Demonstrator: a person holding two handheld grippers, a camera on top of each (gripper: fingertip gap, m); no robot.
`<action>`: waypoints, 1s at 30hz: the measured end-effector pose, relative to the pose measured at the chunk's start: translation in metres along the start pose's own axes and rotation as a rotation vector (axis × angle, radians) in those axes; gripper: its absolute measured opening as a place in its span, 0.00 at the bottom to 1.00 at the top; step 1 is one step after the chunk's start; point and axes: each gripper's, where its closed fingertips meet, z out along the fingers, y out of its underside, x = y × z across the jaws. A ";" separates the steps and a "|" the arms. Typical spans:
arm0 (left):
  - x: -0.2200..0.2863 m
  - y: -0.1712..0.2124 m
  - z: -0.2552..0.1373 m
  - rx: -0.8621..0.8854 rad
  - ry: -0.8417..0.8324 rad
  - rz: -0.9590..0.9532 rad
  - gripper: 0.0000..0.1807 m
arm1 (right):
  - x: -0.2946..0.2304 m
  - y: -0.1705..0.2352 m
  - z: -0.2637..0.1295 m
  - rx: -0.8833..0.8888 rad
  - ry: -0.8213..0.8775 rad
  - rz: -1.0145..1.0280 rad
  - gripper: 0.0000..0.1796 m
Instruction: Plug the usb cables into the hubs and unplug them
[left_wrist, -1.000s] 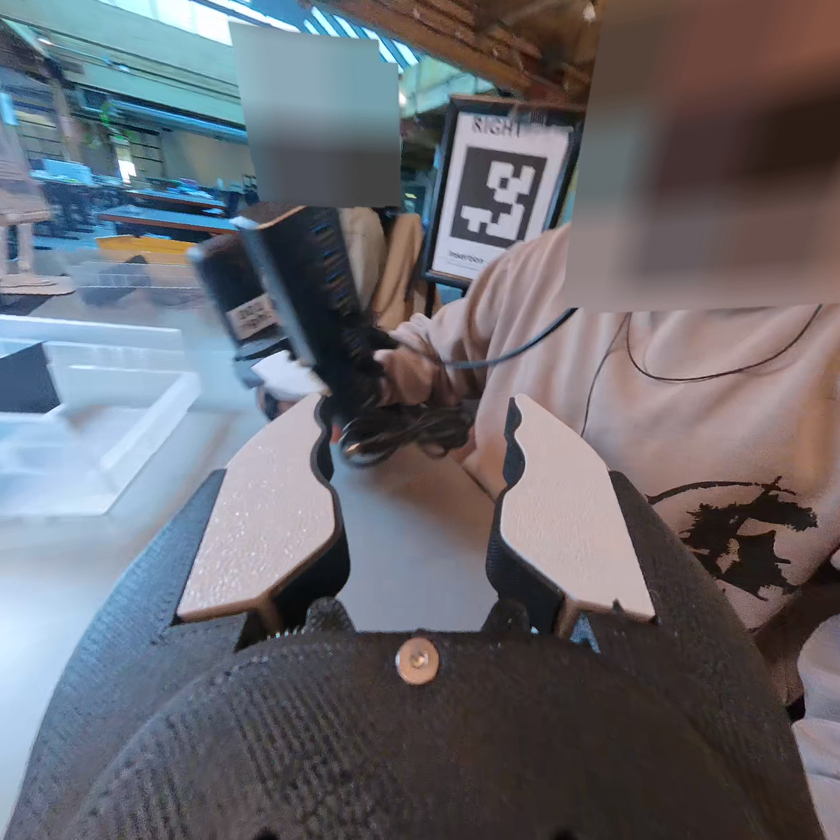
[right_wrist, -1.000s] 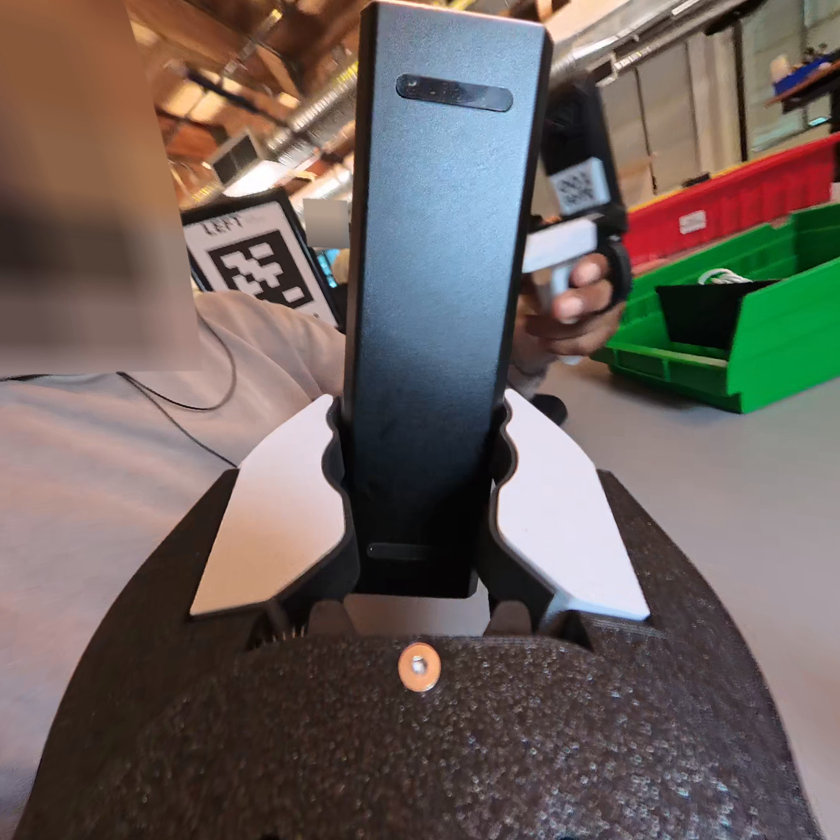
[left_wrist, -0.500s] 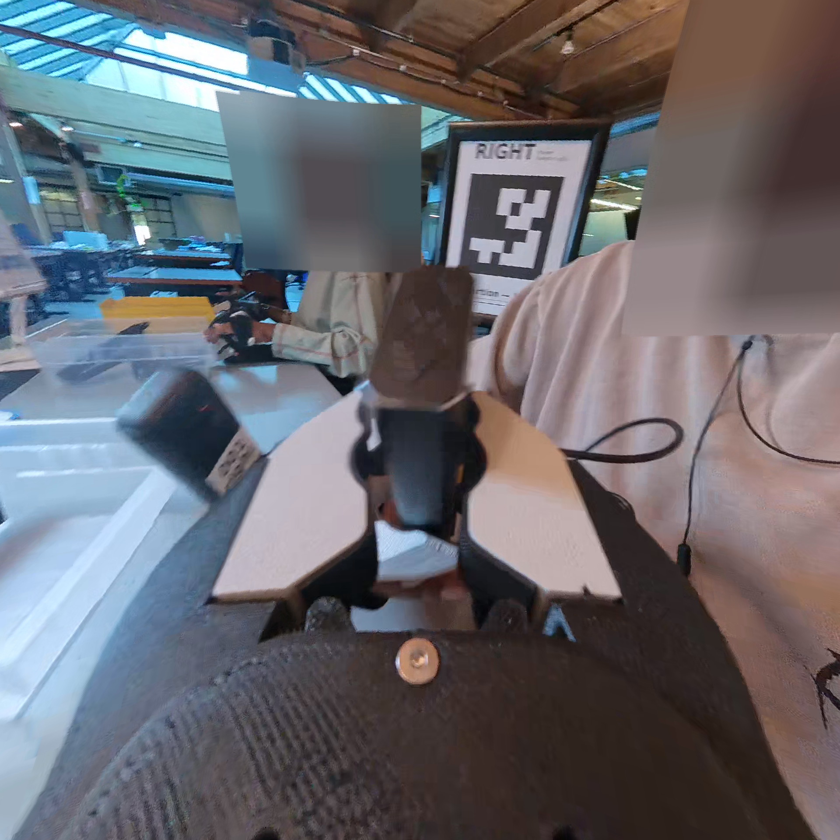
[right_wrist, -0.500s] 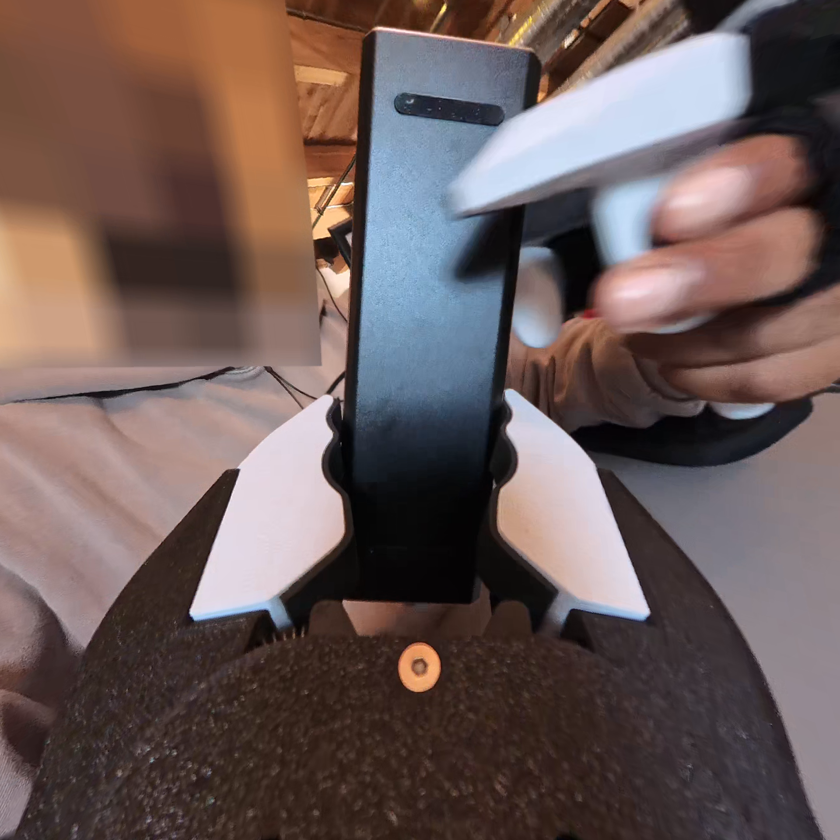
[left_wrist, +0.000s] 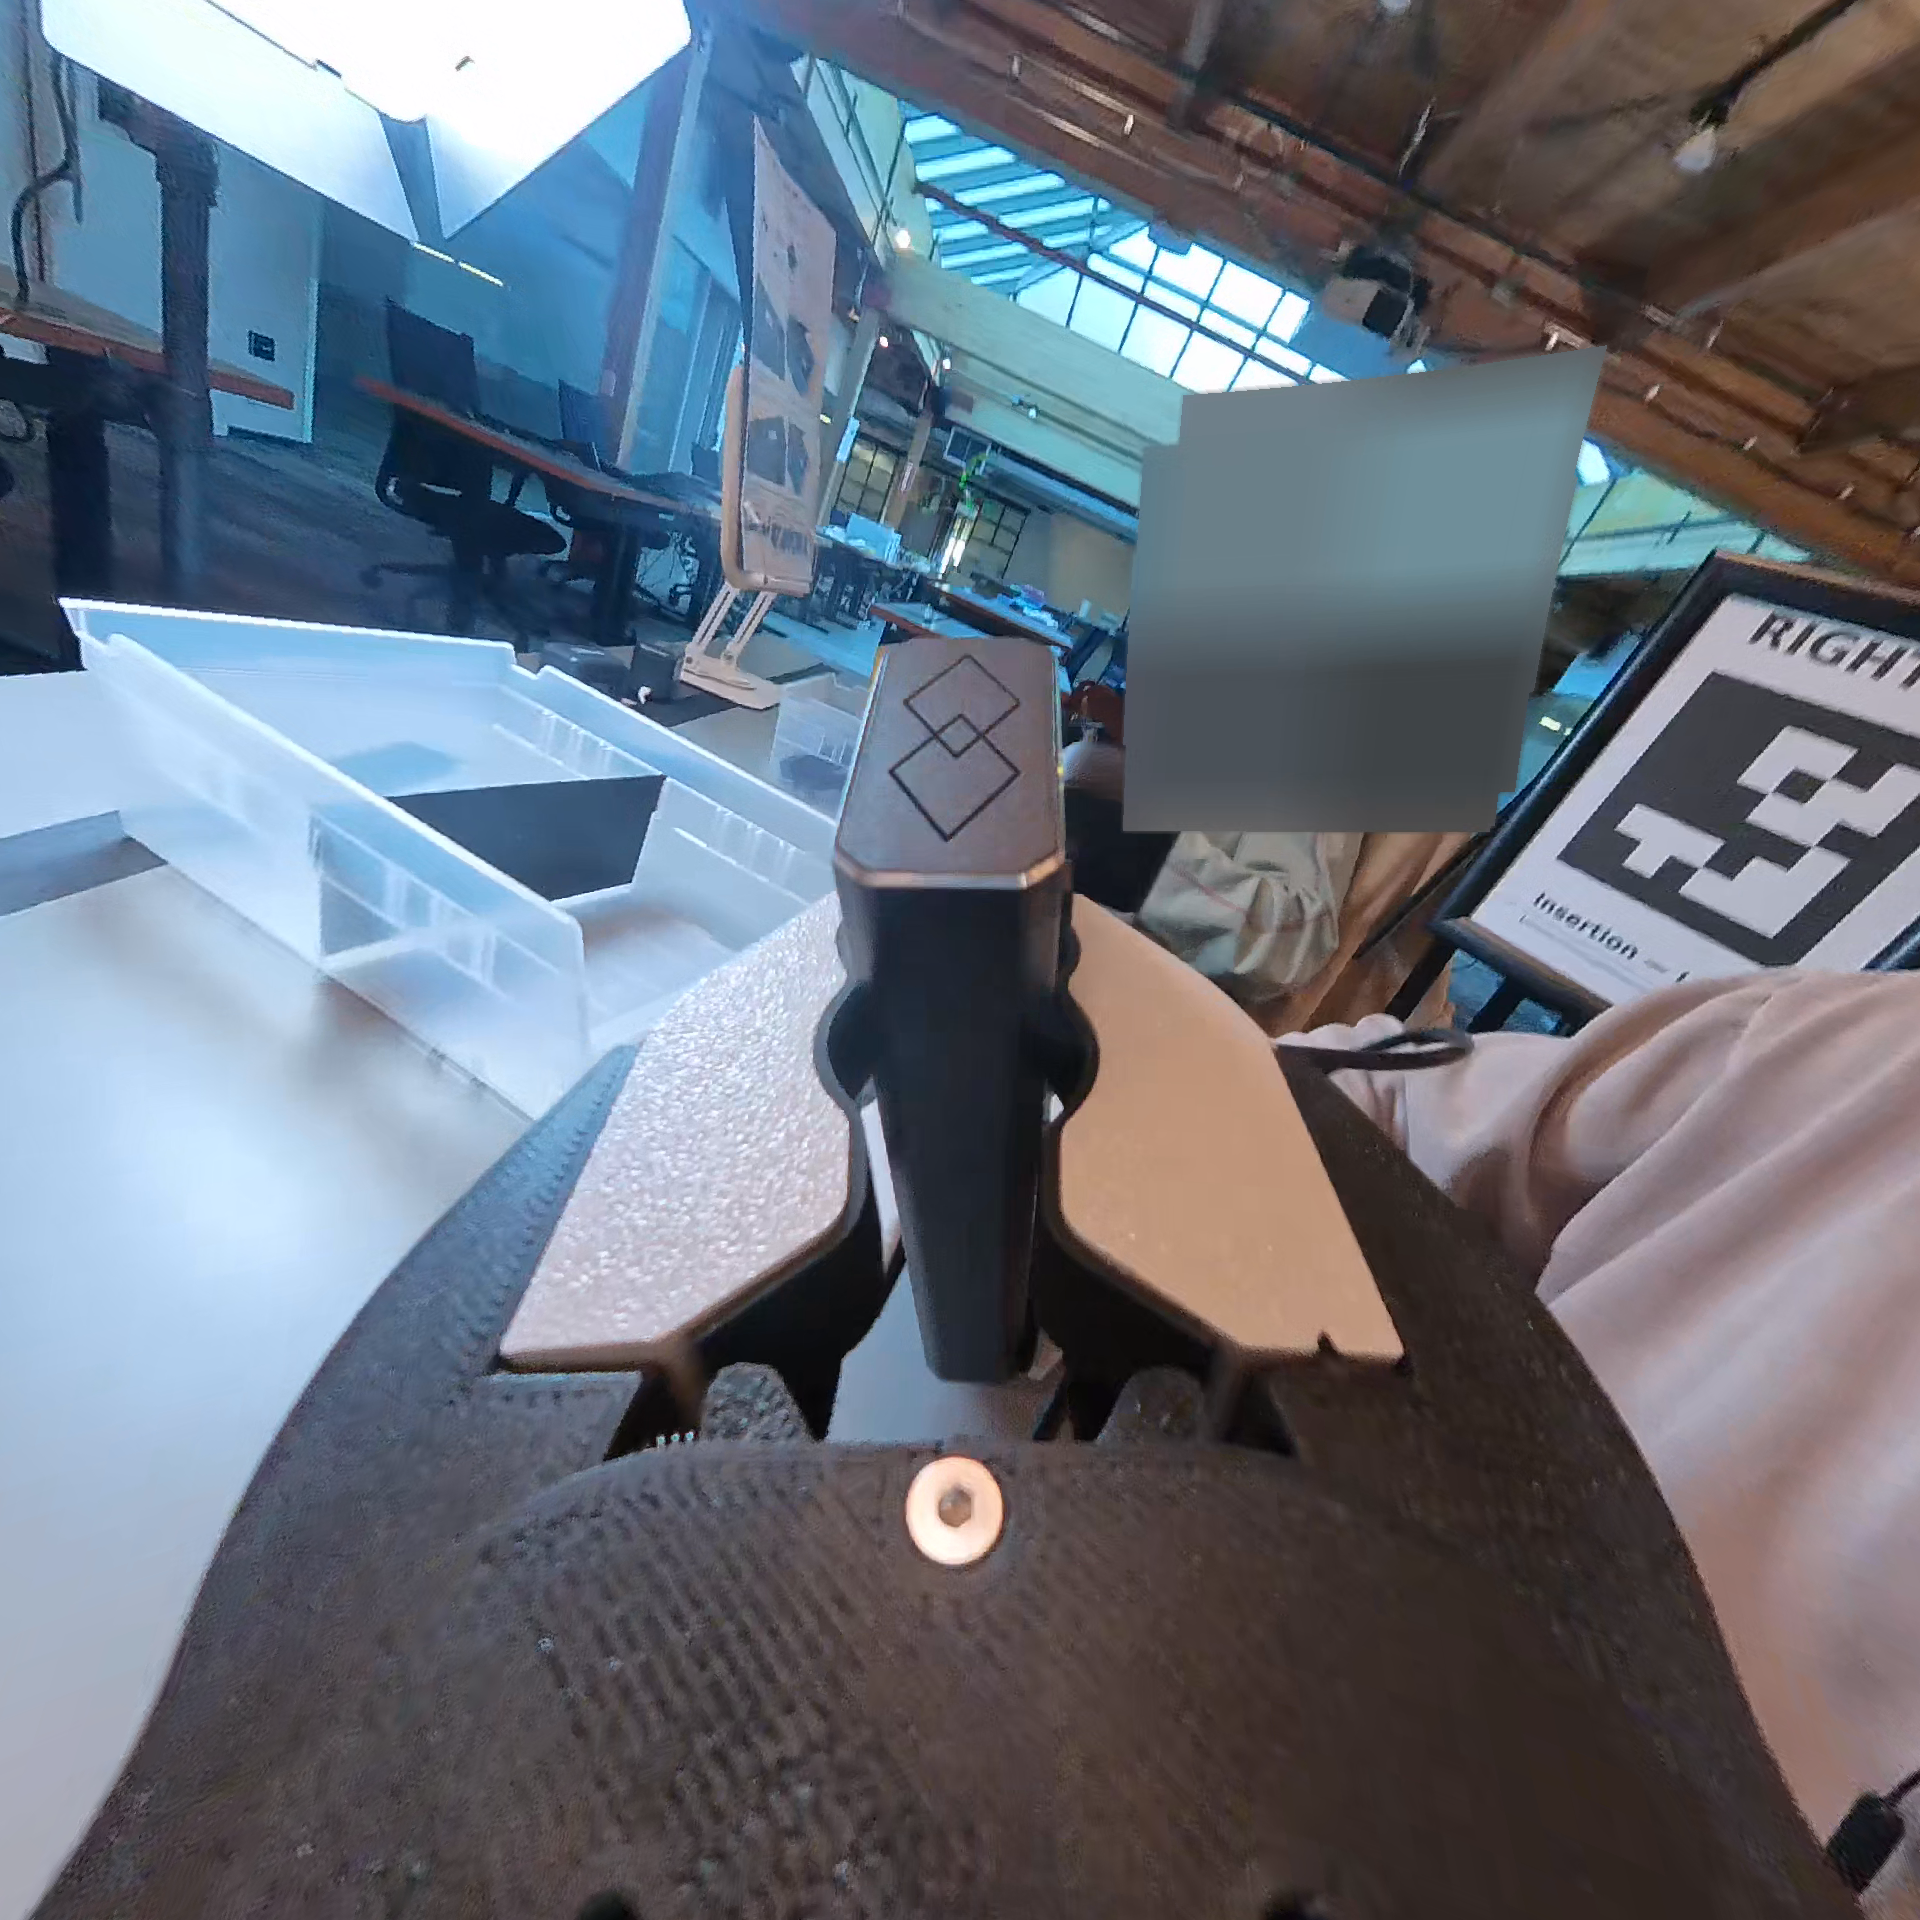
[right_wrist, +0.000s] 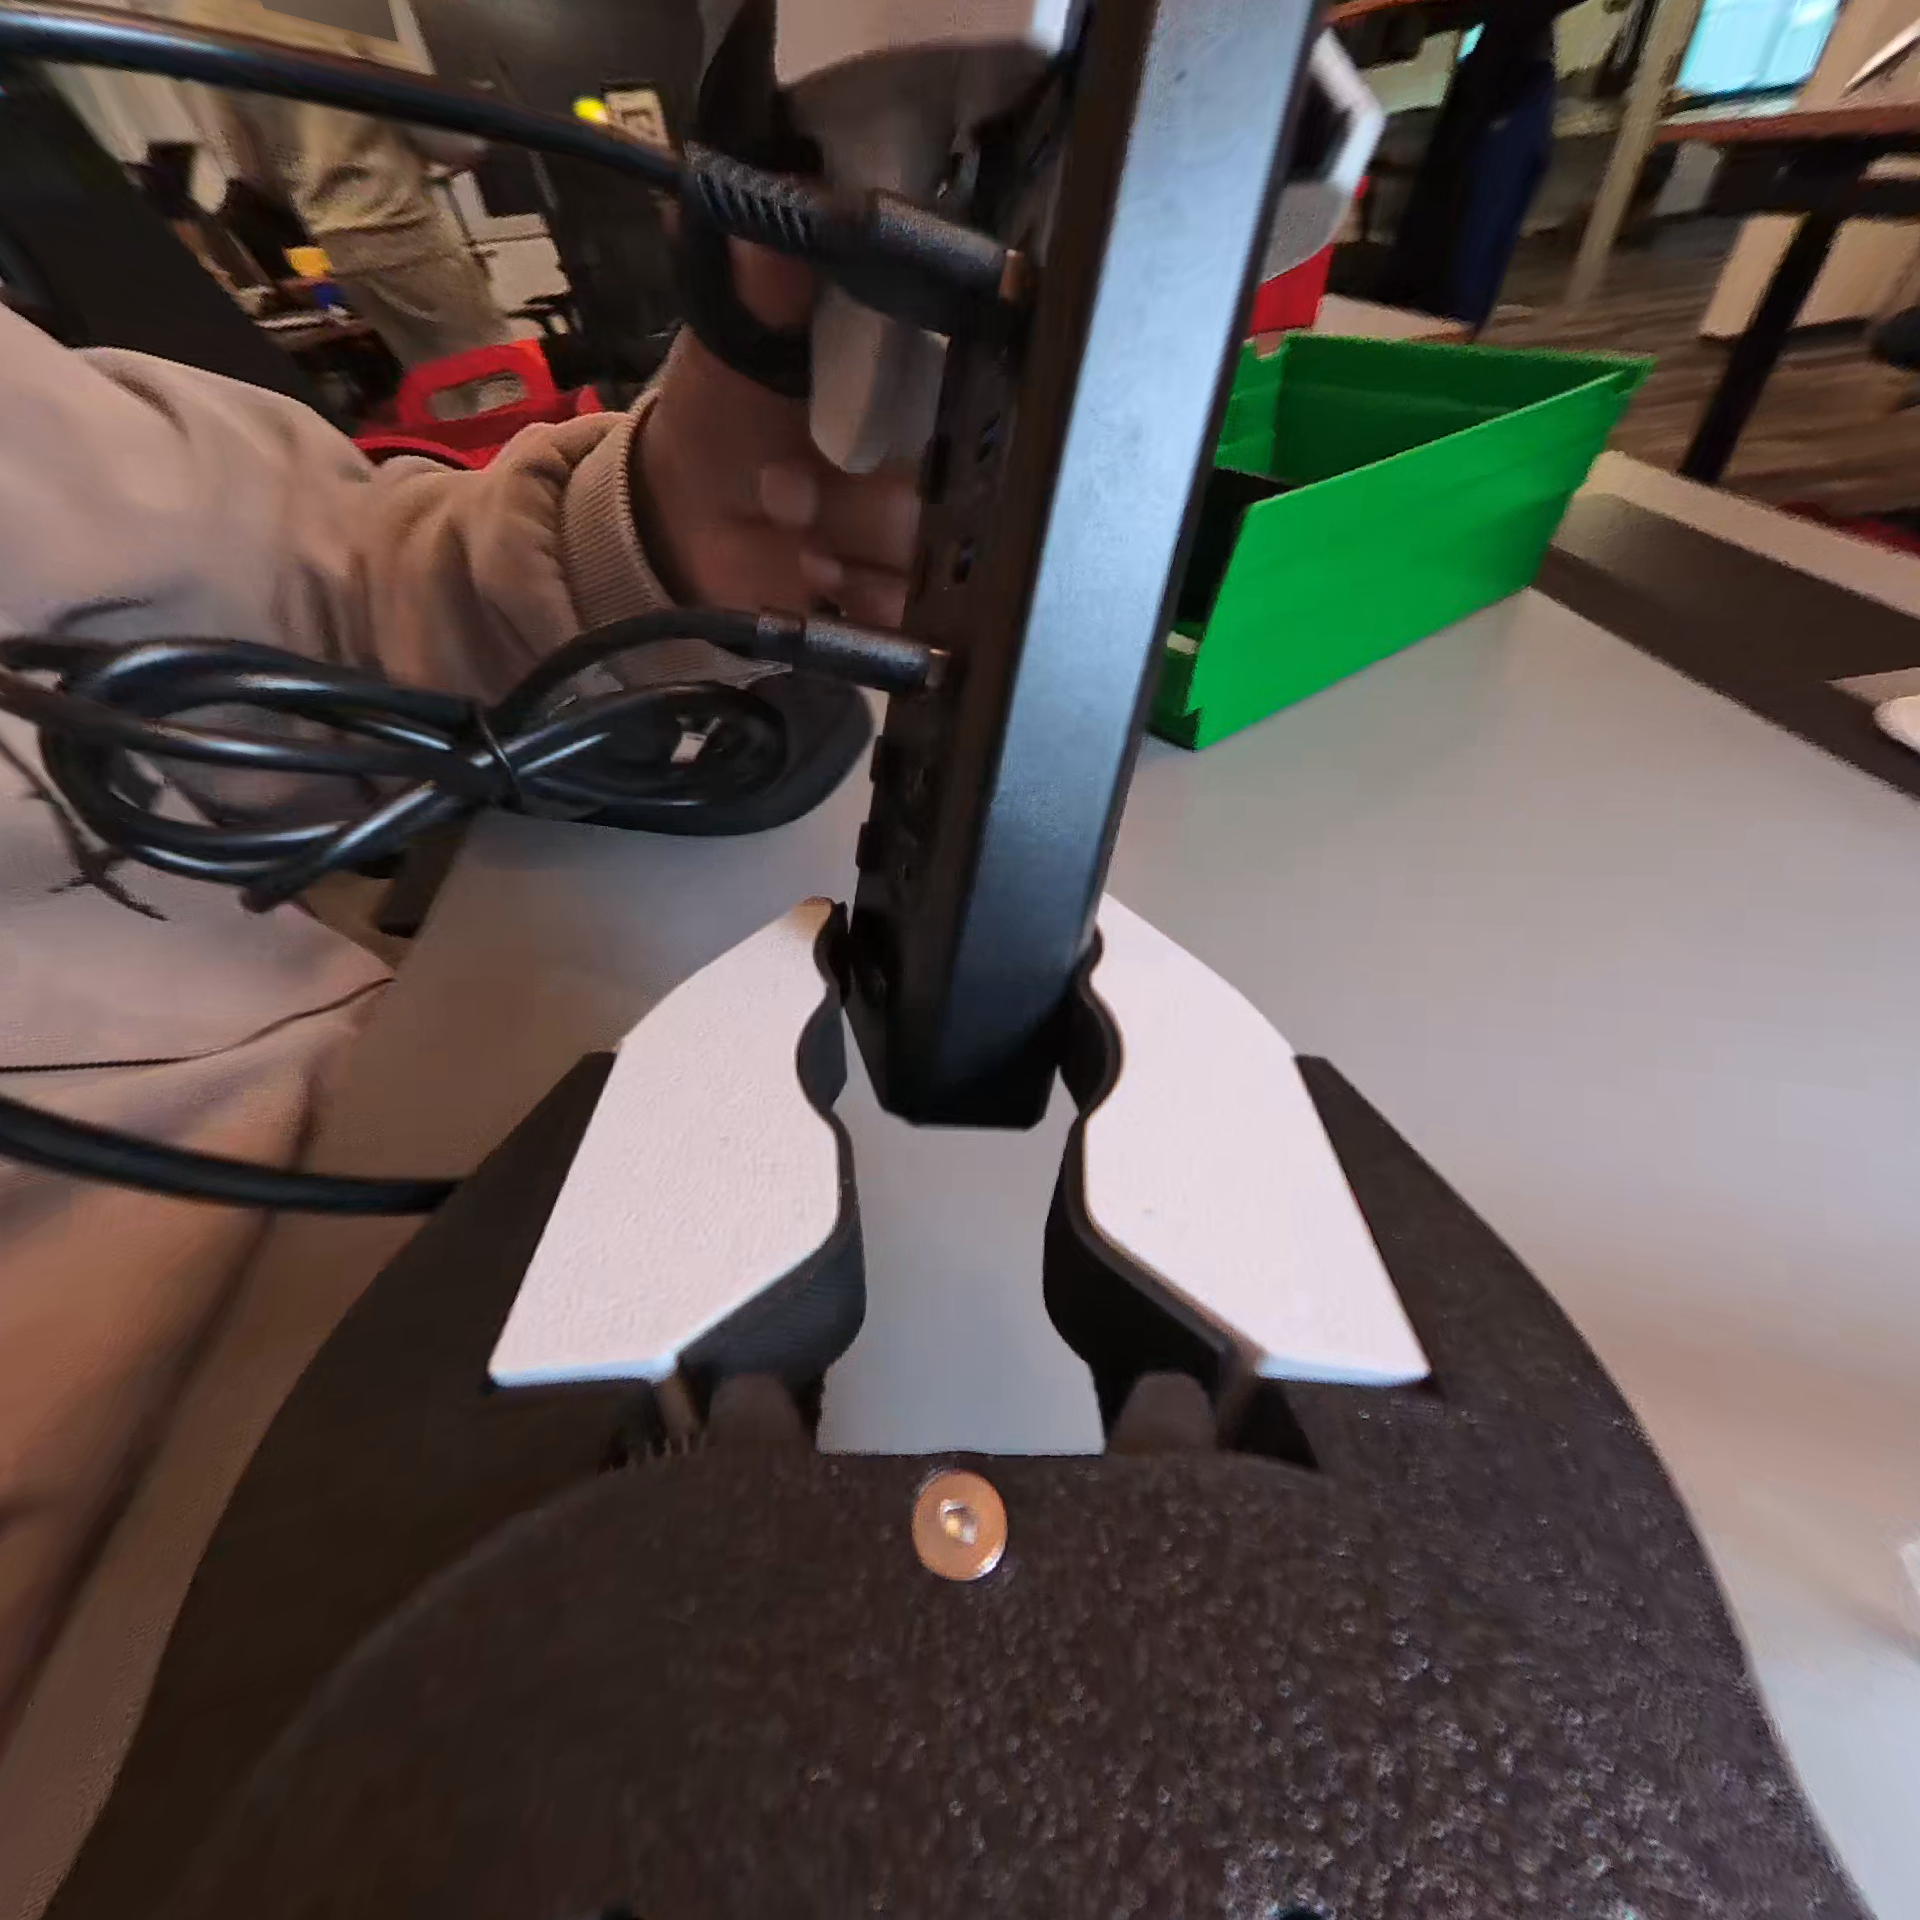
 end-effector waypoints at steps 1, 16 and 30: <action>0.003 -0.002 0.000 0.014 0.010 -0.013 0.18 | -0.005 -0.001 0.001 0.008 -0.044 0.042 0.20; 0.128 0.025 -0.010 0.039 0.695 0.242 0.34 | -0.118 -0.045 -0.031 0.257 -0.980 0.457 0.16; 0.038 0.014 -0.035 -0.100 0.133 0.460 0.34 | 0.051 -0.042 -0.092 -0.024 0.277 -0.095 0.22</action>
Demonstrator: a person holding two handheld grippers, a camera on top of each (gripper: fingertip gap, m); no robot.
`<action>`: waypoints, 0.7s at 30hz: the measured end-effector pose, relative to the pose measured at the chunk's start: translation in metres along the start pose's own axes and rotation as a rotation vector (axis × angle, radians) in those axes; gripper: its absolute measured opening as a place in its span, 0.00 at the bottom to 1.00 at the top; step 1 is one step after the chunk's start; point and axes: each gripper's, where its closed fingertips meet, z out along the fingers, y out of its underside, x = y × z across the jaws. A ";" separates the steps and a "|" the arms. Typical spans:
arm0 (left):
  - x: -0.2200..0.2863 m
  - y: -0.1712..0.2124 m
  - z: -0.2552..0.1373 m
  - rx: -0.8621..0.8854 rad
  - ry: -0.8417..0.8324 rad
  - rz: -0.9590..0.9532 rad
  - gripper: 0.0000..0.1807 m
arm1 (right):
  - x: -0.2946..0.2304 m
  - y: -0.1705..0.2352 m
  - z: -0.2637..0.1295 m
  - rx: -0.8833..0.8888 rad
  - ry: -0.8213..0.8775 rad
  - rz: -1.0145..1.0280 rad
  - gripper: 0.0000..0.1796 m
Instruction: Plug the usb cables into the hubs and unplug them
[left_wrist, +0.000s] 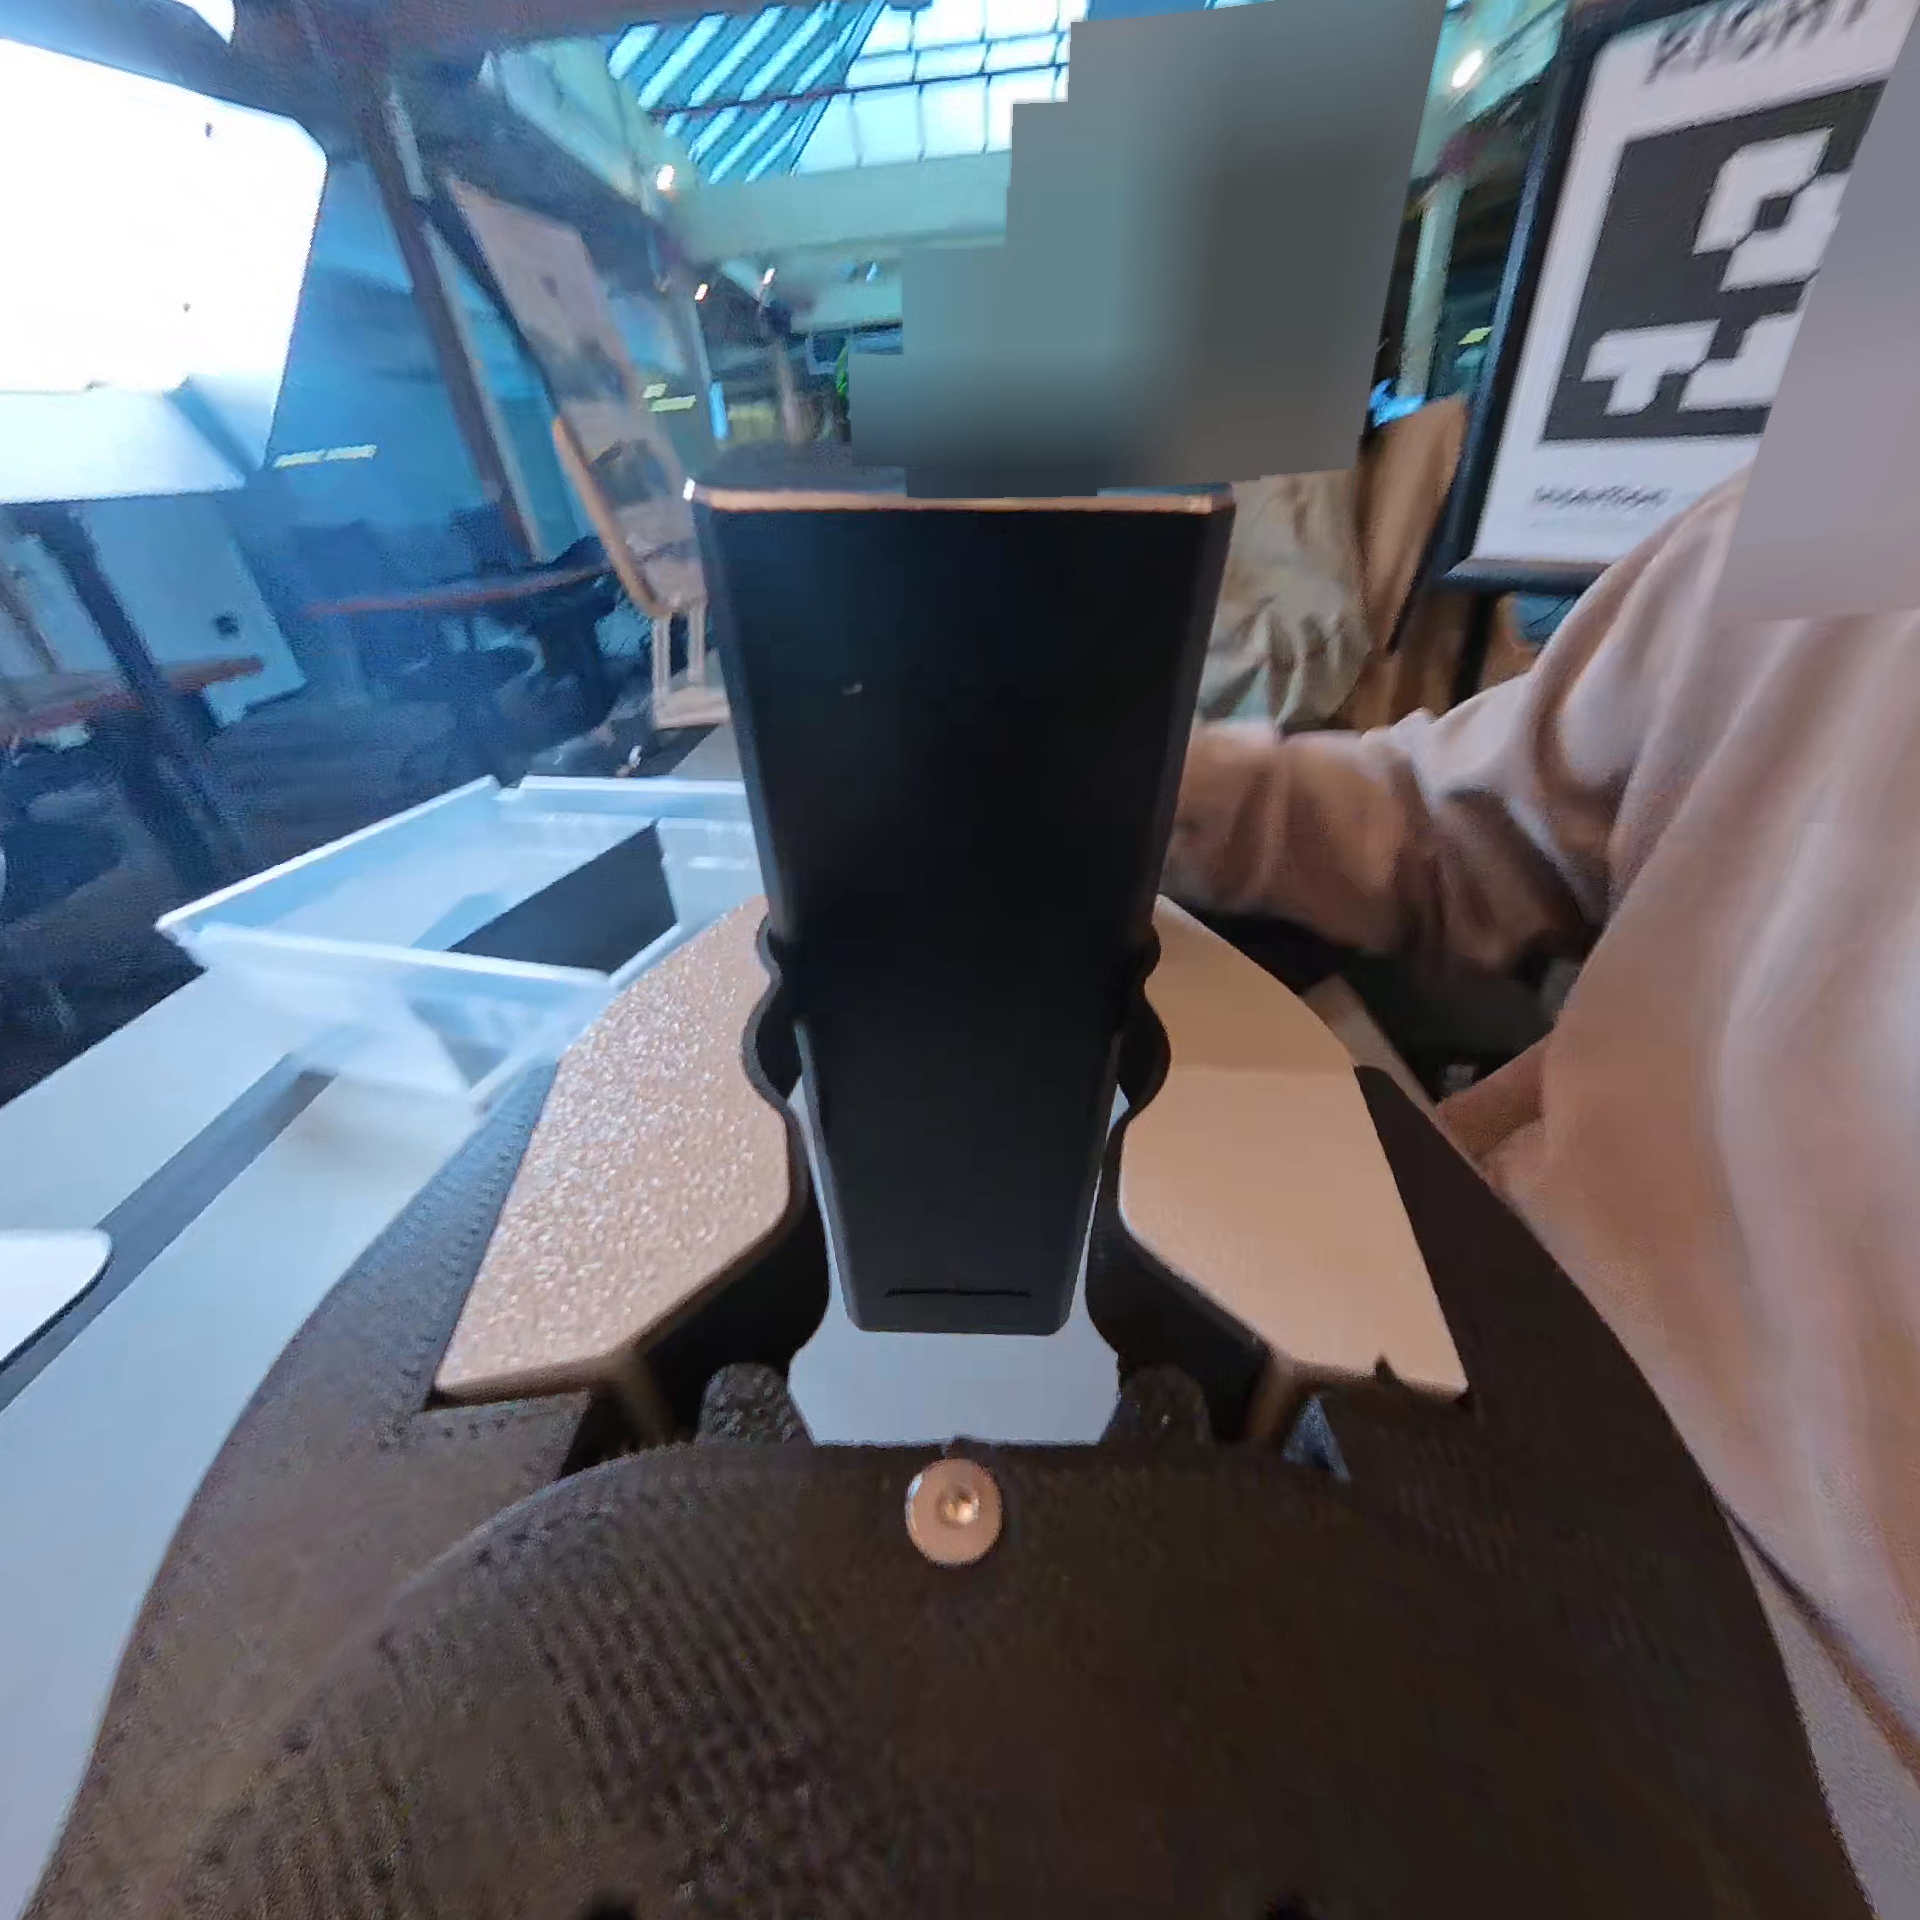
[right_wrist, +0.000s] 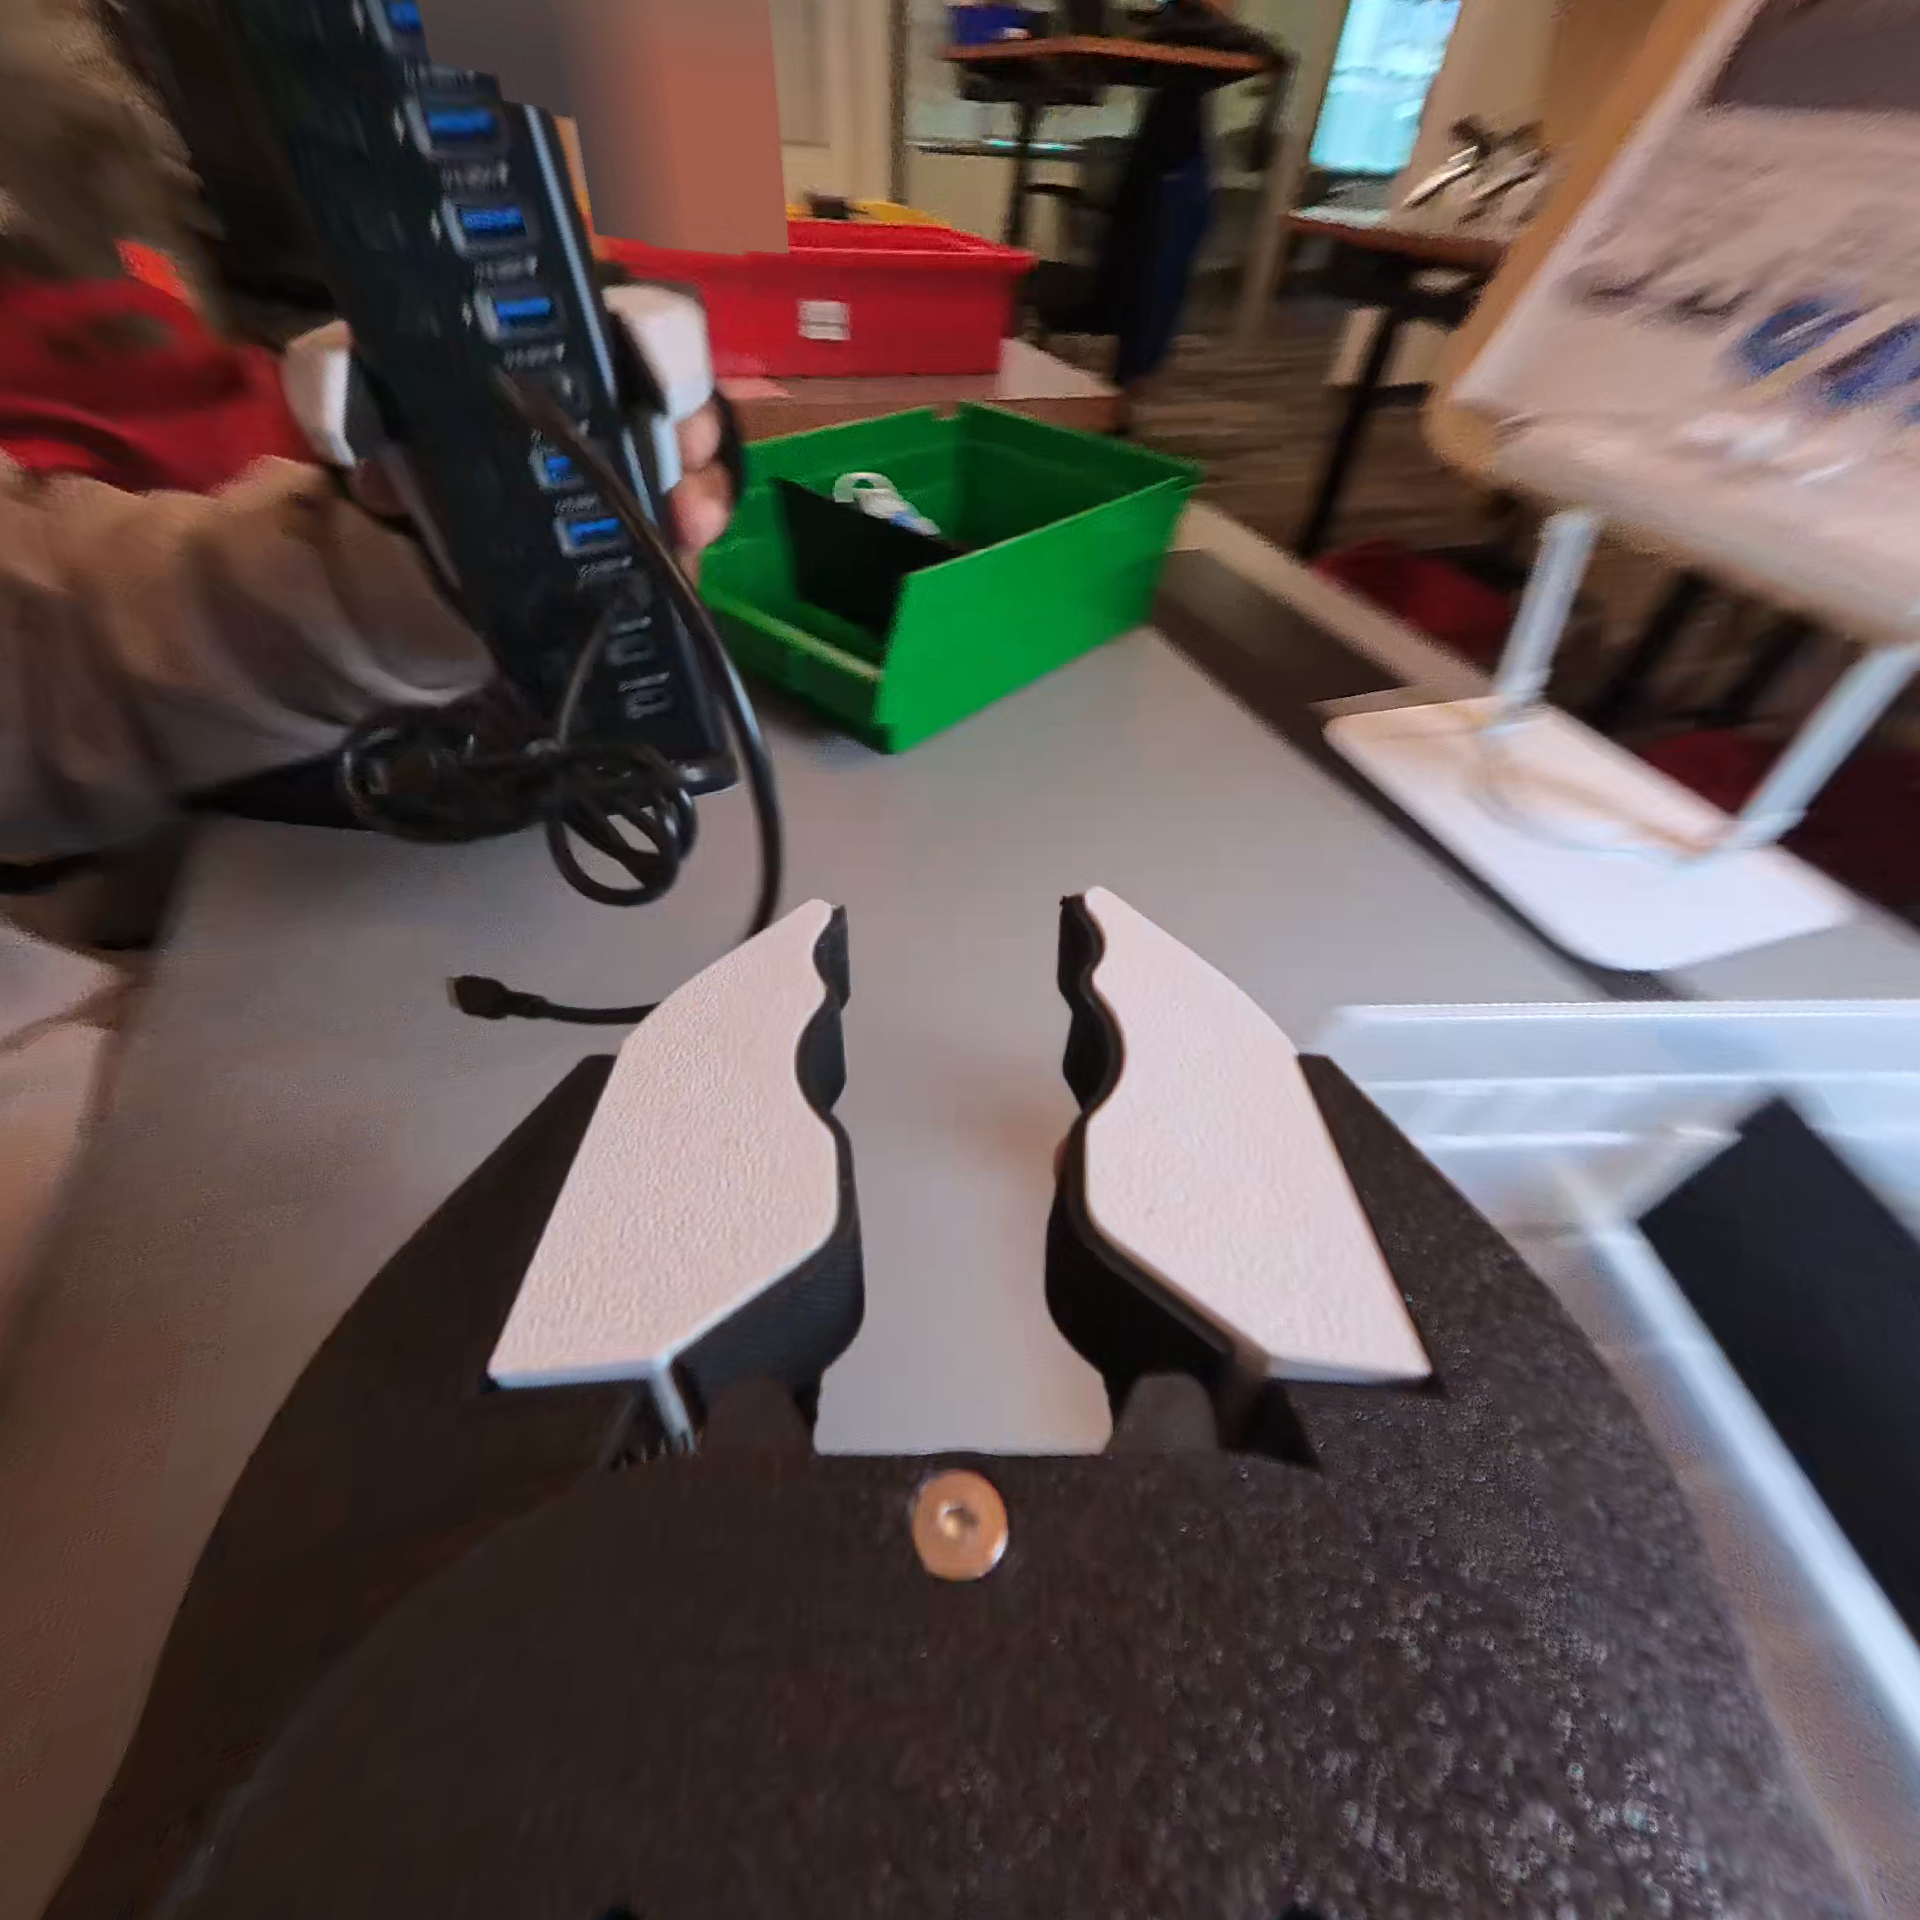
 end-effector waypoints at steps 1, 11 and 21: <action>-0.004 0.009 -0.001 -0.040 -0.027 0.004 0.34 | 0.008 -0.011 -0.011 0.003 0.057 -0.052 0.21; -0.010 0.065 0.013 -0.331 -0.109 0.205 0.34 | -0.066 -0.010 0.071 -0.343 -0.170 -0.484 0.17; -0.011 0.079 0.011 -0.465 -0.138 0.362 0.34 | -0.071 0.007 0.096 -0.374 -0.197 -0.532 0.09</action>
